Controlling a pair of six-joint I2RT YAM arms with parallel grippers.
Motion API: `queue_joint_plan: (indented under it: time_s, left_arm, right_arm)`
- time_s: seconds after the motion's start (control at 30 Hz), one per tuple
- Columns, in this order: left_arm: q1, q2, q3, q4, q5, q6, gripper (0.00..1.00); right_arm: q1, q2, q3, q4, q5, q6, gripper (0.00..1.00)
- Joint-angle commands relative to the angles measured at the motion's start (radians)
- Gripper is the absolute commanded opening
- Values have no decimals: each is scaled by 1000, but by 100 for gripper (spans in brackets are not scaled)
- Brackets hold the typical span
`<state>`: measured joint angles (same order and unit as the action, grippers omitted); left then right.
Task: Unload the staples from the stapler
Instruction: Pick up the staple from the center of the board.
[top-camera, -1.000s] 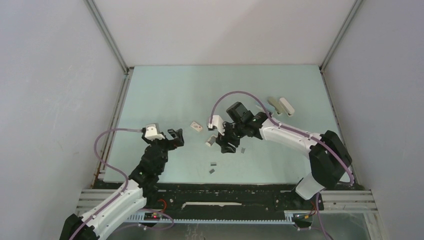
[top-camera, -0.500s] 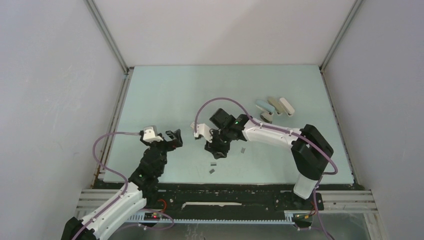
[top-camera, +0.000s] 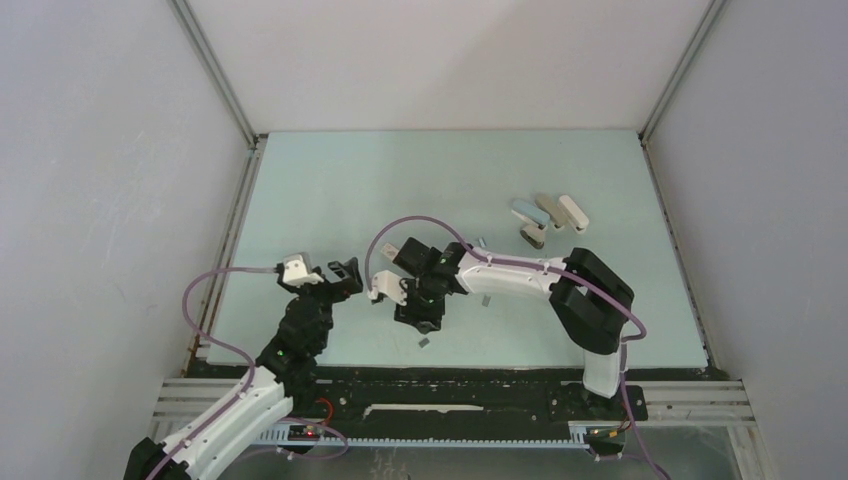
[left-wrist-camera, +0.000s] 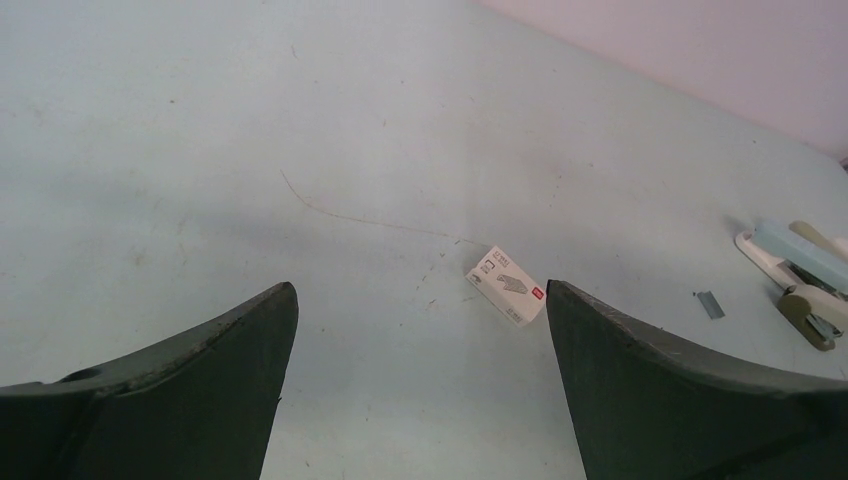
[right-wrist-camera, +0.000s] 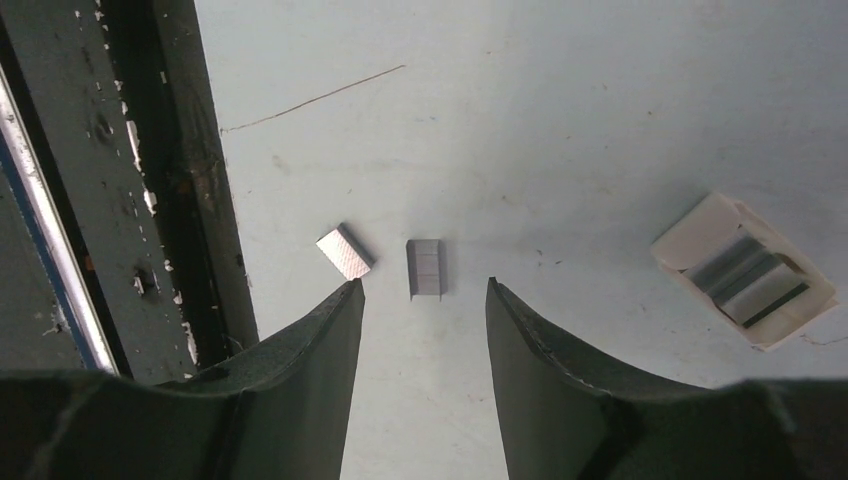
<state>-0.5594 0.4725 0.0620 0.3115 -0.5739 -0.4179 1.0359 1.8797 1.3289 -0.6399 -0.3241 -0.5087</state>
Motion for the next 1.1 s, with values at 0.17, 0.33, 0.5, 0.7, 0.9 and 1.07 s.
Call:
queue_joint_plan:
  time_s: [0.17, 0.33, 0.5, 0.7, 0.9, 1.07]
  left_arm:
    - [7, -118, -56, -14, -76, -36, 100]
    - [7, -108, -54, -13, -76, -36, 100]
    - [6, -102, -53, -10, -69, -32, 100]
    - [7, -97, -51, -5, -63, -28, 100]
    - [7, -88, -48, -4, -61, -28, 100]
    - [8, -86, -47, -4, -60, -28, 100]
  right_arm:
    - [8, 33, 59, -34, 18, 7, 57]
    - [-21, 3, 59, -70, -30, -13, 57]
    - [-81, -80, 57, -165, -163, -130, 59]
    - [-119, -174, -5, -204, -323, -271, 59]
    - [-11, -217, -109, -77, -274, -370, 60]
    - [34, -224, -155, 1, -257, -462, 61]
